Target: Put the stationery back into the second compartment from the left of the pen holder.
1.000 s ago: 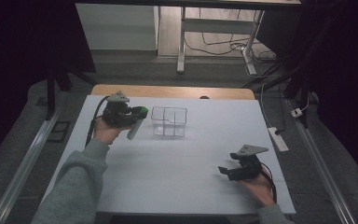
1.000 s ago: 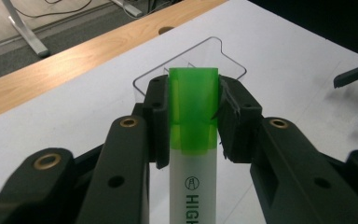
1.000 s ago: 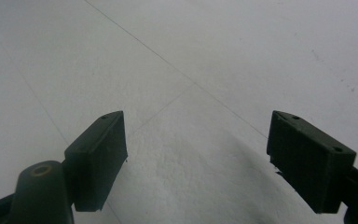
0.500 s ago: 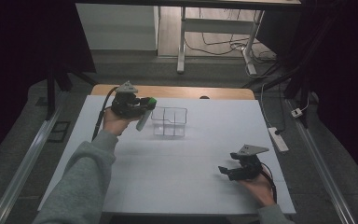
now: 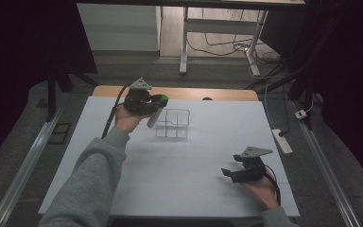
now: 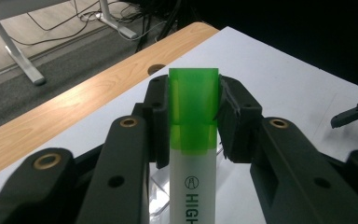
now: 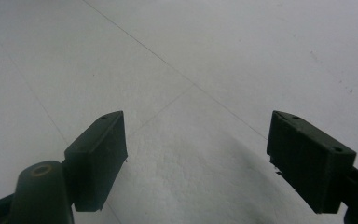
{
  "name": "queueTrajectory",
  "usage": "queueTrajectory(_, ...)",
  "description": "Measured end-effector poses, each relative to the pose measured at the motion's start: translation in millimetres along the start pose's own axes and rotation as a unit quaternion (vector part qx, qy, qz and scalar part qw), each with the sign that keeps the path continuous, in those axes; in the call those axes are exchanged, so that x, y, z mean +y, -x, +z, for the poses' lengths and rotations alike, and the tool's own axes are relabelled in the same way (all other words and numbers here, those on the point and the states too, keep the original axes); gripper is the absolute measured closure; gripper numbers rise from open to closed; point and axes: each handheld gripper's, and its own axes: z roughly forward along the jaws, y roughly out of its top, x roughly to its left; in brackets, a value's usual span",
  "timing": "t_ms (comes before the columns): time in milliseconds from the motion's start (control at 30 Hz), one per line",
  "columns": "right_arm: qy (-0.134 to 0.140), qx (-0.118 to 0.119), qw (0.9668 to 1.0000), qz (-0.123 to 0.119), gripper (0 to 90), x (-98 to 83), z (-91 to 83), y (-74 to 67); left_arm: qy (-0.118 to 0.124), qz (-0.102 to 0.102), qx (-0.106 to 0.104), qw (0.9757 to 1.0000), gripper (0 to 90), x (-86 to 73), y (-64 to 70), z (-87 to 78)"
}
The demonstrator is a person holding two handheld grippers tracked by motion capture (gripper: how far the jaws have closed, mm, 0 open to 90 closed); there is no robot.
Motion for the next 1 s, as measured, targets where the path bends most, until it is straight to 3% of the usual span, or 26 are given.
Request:
queueTrajectory(533, 0.001, 0.001, 1.0000, 0.000, 19.9, -0.1, 0.8, 0.4, -0.005, 0.000, -0.010, 0.9999, 66.5, 9.6, 1.8, 14.6)
queueTrajectory(833, 0.000, 0.001, 1.0000, 0.001, 20.0, -0.1, 0.6, 1.0, -0.011, -0.009, -0.007, 0.9999, 66.5, 13.2, -4.5, 27.4)
queueTrajectory(1000, 0.007, 0.004, 1.0000, 0.003, 20.0, 0.0, 0.1, 0.7, -0.006, -0.023, -0.008, 0.9997, 66.5, 18.5, -9.9, 34.7)
